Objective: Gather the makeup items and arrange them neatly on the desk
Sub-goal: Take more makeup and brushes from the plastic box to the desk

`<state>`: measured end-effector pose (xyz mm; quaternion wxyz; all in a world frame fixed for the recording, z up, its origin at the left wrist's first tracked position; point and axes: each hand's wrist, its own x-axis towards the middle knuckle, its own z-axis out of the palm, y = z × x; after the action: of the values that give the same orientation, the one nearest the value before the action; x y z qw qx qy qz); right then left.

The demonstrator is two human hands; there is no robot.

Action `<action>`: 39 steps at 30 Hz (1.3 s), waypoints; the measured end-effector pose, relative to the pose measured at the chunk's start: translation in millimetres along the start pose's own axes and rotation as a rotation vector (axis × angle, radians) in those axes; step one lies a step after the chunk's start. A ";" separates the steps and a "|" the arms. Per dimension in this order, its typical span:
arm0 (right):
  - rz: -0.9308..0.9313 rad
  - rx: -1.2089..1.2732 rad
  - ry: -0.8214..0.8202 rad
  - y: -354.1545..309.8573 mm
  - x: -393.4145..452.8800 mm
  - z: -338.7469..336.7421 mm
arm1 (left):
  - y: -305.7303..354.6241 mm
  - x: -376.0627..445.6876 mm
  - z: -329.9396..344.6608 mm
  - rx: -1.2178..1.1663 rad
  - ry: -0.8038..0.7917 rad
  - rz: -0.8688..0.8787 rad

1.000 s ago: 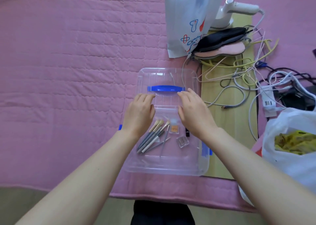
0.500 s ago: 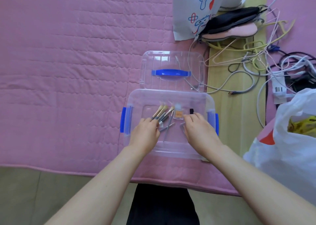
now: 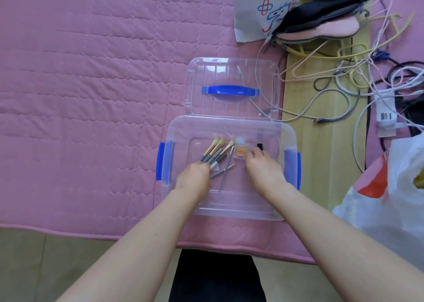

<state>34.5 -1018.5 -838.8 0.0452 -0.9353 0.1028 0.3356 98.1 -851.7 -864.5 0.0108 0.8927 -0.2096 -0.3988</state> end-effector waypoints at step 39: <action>-0.081 0.223 0.093 -17.0 29.2 0.1 | -2.6 4.3 -3.1 0.043 -0.149 0.119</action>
<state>60.3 -1006.6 -857.2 0.1578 -0.9424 0.1037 0.2762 103.8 -851.5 -865.9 -0.0003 0.8464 -0.2712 -0.4583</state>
